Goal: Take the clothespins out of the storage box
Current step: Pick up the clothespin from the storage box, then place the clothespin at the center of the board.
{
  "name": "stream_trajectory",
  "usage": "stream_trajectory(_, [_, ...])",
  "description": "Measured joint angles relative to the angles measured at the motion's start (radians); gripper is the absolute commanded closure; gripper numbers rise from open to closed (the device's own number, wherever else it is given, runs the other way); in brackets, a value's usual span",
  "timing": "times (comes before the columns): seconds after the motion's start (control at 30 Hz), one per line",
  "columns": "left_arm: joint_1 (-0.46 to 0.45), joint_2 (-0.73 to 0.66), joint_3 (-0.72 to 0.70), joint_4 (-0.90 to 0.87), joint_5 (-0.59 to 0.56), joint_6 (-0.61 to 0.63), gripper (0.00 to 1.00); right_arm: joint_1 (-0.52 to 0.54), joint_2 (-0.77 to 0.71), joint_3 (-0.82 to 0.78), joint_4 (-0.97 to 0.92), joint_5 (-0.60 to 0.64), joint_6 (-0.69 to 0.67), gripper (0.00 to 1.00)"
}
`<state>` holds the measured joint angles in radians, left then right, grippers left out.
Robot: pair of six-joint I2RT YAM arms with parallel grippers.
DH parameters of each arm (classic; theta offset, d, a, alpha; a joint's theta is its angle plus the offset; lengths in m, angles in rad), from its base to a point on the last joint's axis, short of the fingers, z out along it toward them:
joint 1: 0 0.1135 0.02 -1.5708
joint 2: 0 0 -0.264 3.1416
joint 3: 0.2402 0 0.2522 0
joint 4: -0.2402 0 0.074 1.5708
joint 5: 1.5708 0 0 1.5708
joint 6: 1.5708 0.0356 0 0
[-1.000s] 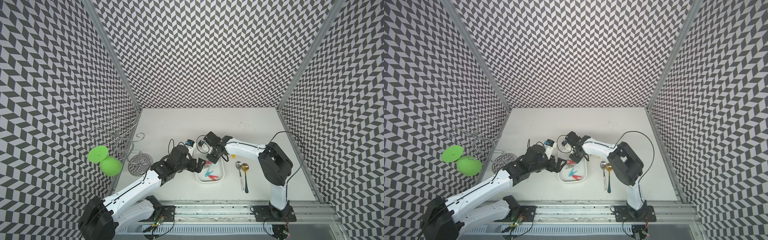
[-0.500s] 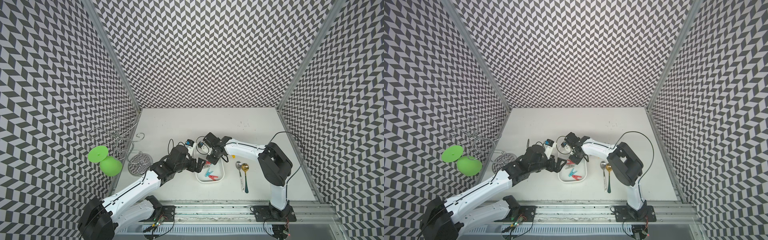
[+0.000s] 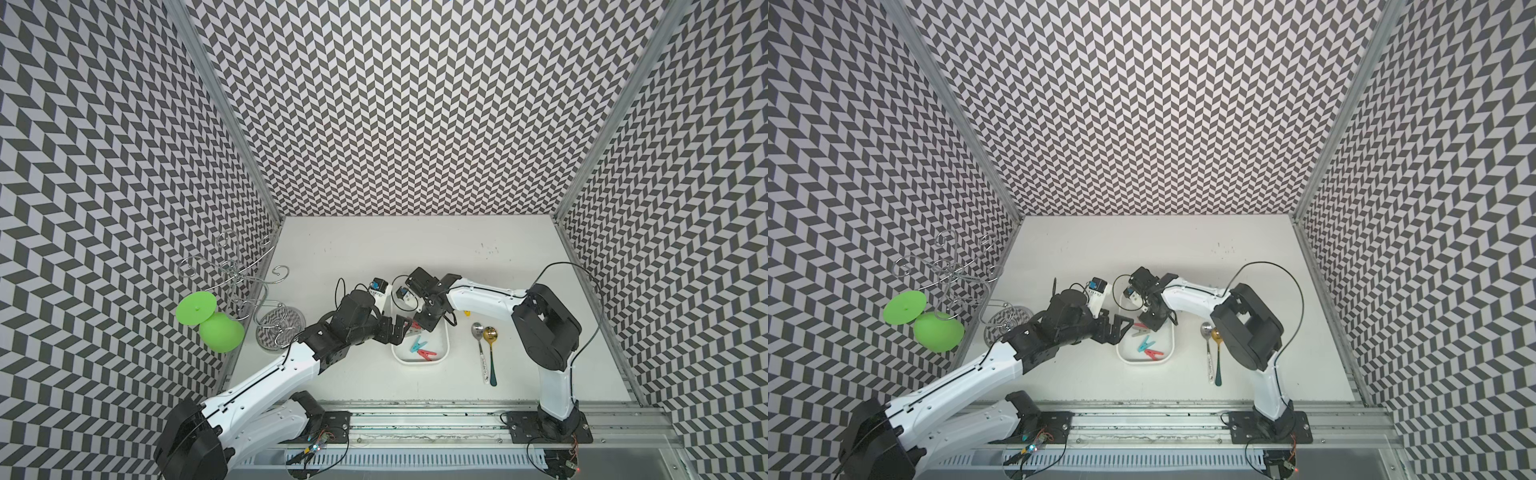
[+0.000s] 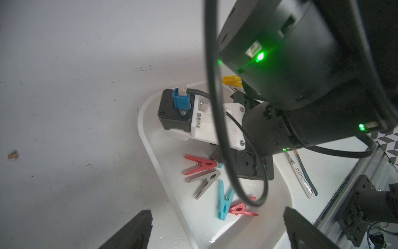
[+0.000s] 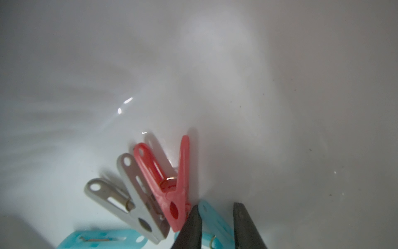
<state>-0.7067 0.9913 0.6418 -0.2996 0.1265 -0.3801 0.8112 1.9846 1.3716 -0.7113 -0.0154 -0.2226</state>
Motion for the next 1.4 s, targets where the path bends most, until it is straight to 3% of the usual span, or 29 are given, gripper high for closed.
stream_trajectory(0.37, [0.0,0.0,0.0,0.002,0.003,0.0,0.0,0.0,-0.011,0.0,0.01,-0.019,0.0,0.94])
stream_trajectory(0.73, [0.0,0.0,0.0,0.011,0.011,0.0,0.01,-0.023,-0.214,-0.057,0.099,0.051,0.096,0.95])
stream_trajectory(1.03, [0.0,0.006,0.0,0.015,0.014,0.0,0.0,-0.136,-0.372,-0.198,0.165,0.143,0.267,0.95])
stream_trajectory(1.23, [0.0,0.011,0.0,0.016,0.018,0.001,0.01,-0.244,-0.407,-0.299,0.193,0.12,0.375,0.95])
stream_trajectory(1.4, [0.0,0.016,0.0,0.015,0.018,0.001,0.0,-0.251,-0.398,-0.344,0.197,0.09,0.429,0.94])
